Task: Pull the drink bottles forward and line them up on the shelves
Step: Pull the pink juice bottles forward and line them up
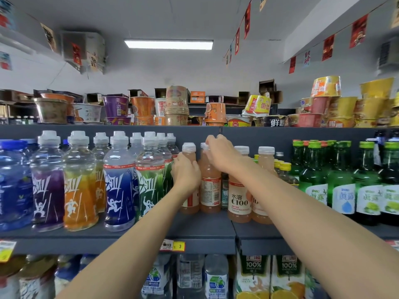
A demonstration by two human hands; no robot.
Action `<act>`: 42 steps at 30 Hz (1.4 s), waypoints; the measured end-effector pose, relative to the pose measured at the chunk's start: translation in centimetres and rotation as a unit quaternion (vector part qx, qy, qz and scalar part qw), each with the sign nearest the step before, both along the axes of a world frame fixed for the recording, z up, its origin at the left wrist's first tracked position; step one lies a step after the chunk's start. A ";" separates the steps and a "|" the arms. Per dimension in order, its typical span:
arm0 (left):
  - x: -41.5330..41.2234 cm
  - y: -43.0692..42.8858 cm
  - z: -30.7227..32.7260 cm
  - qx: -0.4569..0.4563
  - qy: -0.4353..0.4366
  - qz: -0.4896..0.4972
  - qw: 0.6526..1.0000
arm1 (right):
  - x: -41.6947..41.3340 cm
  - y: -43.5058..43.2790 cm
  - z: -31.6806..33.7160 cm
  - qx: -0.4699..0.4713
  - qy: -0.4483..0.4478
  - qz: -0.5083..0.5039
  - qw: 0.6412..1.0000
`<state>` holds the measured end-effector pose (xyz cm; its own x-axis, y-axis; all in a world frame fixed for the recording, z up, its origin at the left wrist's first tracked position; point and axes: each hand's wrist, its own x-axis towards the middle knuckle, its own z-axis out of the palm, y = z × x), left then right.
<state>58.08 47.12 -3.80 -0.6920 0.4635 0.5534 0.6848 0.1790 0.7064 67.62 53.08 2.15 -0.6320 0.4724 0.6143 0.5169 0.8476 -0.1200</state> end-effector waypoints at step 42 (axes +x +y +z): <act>2.8 -7.5 -2.5 0.048 -0.046 -0.176 0.982 | 6.8 -0.8 -1.2 -0.026 0.029 0.034 0.999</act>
